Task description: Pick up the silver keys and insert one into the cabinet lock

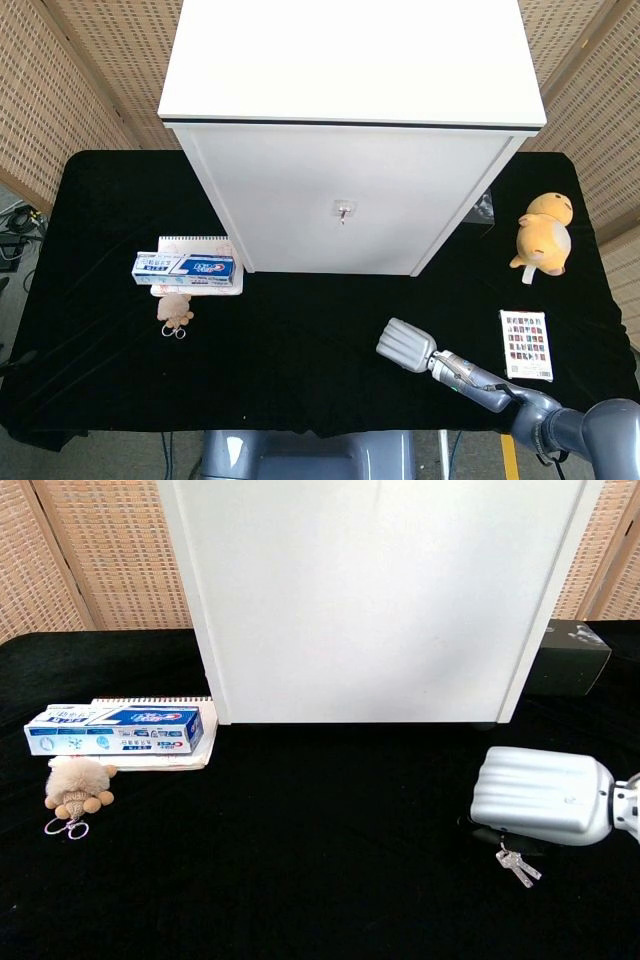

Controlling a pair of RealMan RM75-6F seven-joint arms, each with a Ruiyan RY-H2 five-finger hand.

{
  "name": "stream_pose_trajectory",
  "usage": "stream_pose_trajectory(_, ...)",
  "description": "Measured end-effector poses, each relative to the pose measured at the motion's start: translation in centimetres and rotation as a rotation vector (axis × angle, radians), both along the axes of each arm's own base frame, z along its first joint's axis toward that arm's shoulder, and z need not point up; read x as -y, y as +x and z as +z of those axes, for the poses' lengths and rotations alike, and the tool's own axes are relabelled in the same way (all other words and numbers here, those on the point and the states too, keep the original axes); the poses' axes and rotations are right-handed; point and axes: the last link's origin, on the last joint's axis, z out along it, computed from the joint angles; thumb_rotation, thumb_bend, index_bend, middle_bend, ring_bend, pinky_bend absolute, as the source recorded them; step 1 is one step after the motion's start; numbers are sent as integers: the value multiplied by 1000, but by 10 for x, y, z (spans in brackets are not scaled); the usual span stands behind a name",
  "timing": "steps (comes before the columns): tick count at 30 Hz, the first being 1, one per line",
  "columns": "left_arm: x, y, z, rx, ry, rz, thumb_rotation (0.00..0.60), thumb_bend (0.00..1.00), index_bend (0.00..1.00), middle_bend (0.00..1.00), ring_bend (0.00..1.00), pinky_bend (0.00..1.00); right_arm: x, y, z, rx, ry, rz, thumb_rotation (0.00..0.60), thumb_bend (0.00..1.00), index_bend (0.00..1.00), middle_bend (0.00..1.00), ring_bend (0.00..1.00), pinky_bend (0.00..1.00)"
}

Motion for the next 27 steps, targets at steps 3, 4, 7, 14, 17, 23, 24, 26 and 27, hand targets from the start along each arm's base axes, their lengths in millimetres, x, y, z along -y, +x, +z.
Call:
stream_pose_trajectory(3, 0, 0, 0, 0, 0, 0, 600, 0, 0, 0, 0, 0, -1, 2, 3, 12, -2, 9, 600, 589, 657, 802, 752, 965)
stream_pose_trajectory(4, 0, 0, 0, 0, 0, 0, 600, 0, 0, 0, 0, 0, -1, 3, 4, 18, -2, 14, 600, 589, 659, 802, 752, 965)
stream_pose_trajectory(7, 0, 0, 0, 1, -1, -1, 600, 0, 0, 0, 0, 0, -3, 8, 9, 40, -3, 29, 600, 589, 662, 803, 752, 965)
stream_pose_trajectory(14, 1, 1, 0, 4, -4, -6, 600, 0, 0, 0, 0, 0, -10, 28, 29, 115, -9, 85, 600, 589, 674, 803, 752, 965)
stream_pose_trajectory(17, 1, 2, 0, 7, -1, -8, 600, 0, 0, 0, 0, 0, -12, 40, 40, 154, -18, 124, 600, 589, 683, 803, 752, 965)
stream_pose_trajectory(23, 3, 2, 2, 16, 1, -14, 600, 0, 0, 0, 0, 0, -10, 67, 69, 228, -55, 231, 600, 588, 698, 803, 752, 965)
stream_pose_trajectory(24, 3, 2, 2, 18, 1, -16, 600, 0, 0, 0, 0, 0, -8, 73, 75, 244, -66, 255, 600, 588, 699, 803, 752, 965)
stream_pose_trajectory(26, 3, 2, 3, 20, 0, -17, 600, 0, 0, 0, 0, 0, -4, 82, 83, 264, -84, 288, 600, 588, 701, 803, 751, 965)
stream_pose_trajectory(27, 3, 2, 3, 21, 0, -17, 600, 0, 0, 0, 0, 0, -2, 86, 87, 273, -93, 304, 600, 588, 702, 803, 751, 965)
